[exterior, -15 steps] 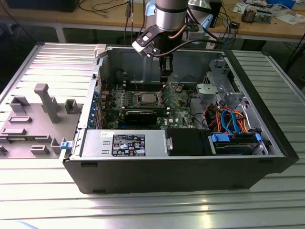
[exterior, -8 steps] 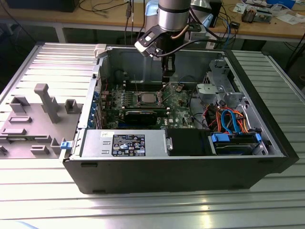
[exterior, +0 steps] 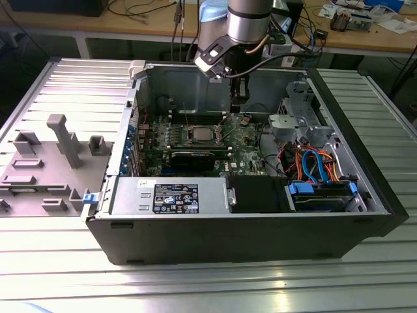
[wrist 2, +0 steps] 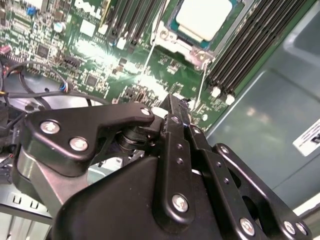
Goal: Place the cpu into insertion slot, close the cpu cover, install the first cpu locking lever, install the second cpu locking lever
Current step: 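Close the cpu cover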
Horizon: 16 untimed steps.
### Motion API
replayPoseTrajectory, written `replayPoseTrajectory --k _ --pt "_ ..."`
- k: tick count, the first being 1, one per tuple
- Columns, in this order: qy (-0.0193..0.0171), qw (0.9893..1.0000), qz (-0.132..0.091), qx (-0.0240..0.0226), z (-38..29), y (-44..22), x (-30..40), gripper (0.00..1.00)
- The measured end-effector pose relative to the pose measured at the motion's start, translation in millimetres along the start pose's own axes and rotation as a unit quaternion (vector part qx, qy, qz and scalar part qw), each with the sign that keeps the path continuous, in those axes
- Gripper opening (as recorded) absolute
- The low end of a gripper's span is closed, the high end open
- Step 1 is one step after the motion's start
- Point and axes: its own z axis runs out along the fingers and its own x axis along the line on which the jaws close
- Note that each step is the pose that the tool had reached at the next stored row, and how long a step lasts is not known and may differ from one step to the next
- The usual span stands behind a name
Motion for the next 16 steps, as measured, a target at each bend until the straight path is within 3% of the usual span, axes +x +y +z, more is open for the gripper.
replayPoseTrajectory --k 8,16 --pt "-0.0009 1.0000 0.000 0.0036 8.1 17.1 2.0 0.11" --pt "-0.0013 1.0000 0.000 0.0038 23.5 20.5 2.6 0.11"
